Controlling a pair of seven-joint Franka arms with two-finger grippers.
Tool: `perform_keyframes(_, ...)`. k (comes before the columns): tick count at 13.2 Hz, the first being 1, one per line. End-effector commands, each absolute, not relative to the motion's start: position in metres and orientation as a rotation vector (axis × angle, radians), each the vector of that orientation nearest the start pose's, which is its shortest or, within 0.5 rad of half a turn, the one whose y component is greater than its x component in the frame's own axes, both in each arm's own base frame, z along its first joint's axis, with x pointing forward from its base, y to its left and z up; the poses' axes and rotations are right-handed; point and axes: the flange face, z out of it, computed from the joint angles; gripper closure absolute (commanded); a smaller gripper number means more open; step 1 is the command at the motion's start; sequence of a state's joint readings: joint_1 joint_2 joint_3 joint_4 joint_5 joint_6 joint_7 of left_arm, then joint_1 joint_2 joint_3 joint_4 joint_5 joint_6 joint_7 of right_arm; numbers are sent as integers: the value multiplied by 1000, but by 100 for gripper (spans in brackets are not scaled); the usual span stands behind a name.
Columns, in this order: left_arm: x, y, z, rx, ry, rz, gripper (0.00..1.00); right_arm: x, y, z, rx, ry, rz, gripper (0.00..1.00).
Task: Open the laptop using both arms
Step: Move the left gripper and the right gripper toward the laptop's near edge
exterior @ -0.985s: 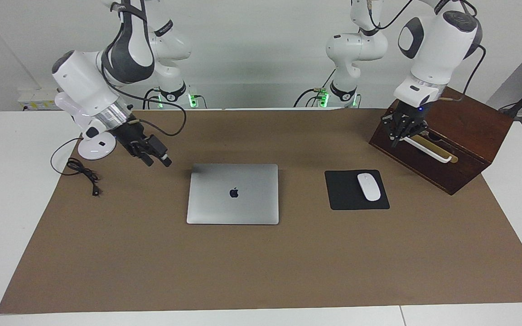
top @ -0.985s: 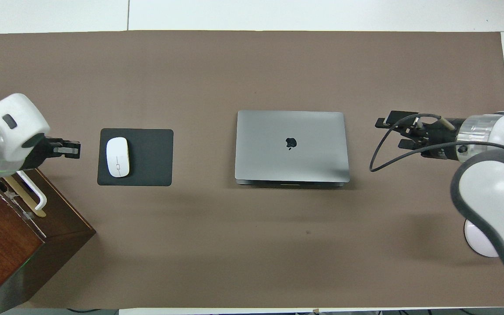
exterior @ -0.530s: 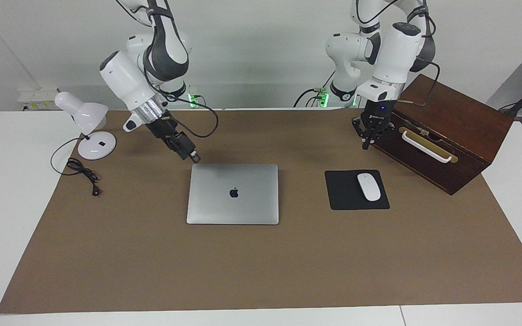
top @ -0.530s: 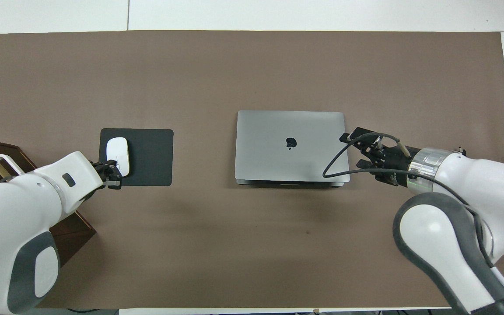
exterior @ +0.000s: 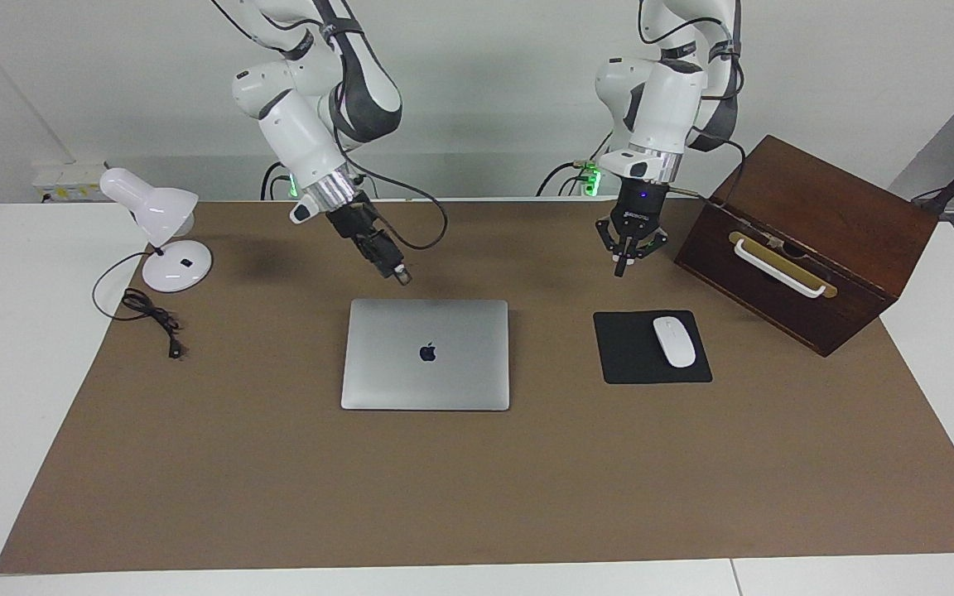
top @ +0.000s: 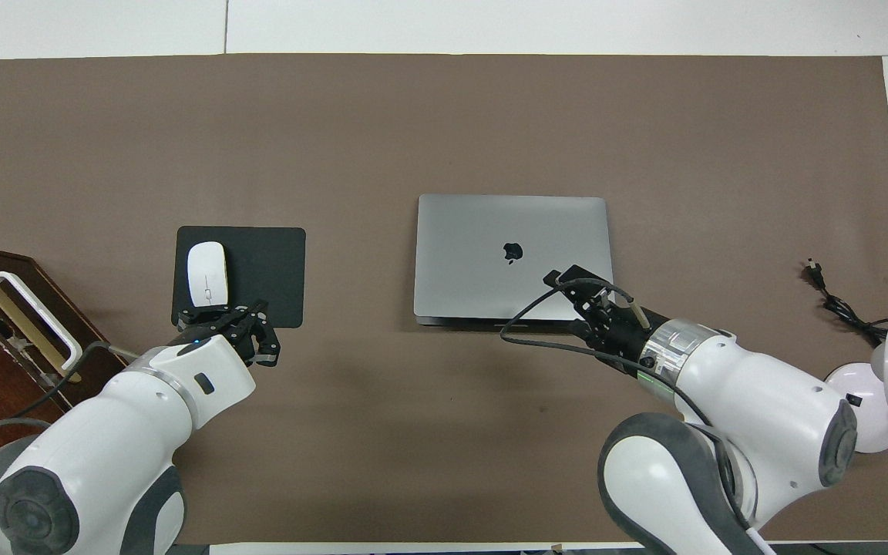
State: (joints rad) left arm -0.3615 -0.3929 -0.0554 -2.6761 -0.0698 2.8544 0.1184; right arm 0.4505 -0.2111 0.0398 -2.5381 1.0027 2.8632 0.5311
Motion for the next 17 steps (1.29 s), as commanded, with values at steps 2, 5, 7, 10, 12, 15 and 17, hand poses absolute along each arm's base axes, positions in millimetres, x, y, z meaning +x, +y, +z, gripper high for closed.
perform_keyframes(2,381,-202,393,-3003,846,-1015,100,405,192,379,-2115,1224,-227,1)
perform_keyframes(5,374,-229,357,-2993,915,-1066,100,384,219,358,-2084,1290,-224,2)
perform_keyframes(7,367,-249,337,-2985,966,-1109,100,376,227,341,-2092,1328,-218,2)
perform_keyframes(10,359,-265,315,-2983,994,-1164,100,378,224,336,-2119,1311,-228,2)
perform_keyframes(12,356,-279,295,-2981,1037,-1153,100,379,222,333,-2128,1308,-234,2)
perform_keyframes(15,365,-287,291,-2984,1037,-1153,100,384,214,329,-2146,1303,-253,2)
perform_keyframes(17,373,-299,284,-2984,1053,-1147,100,387,210,329,-2144,1306,-260,2)
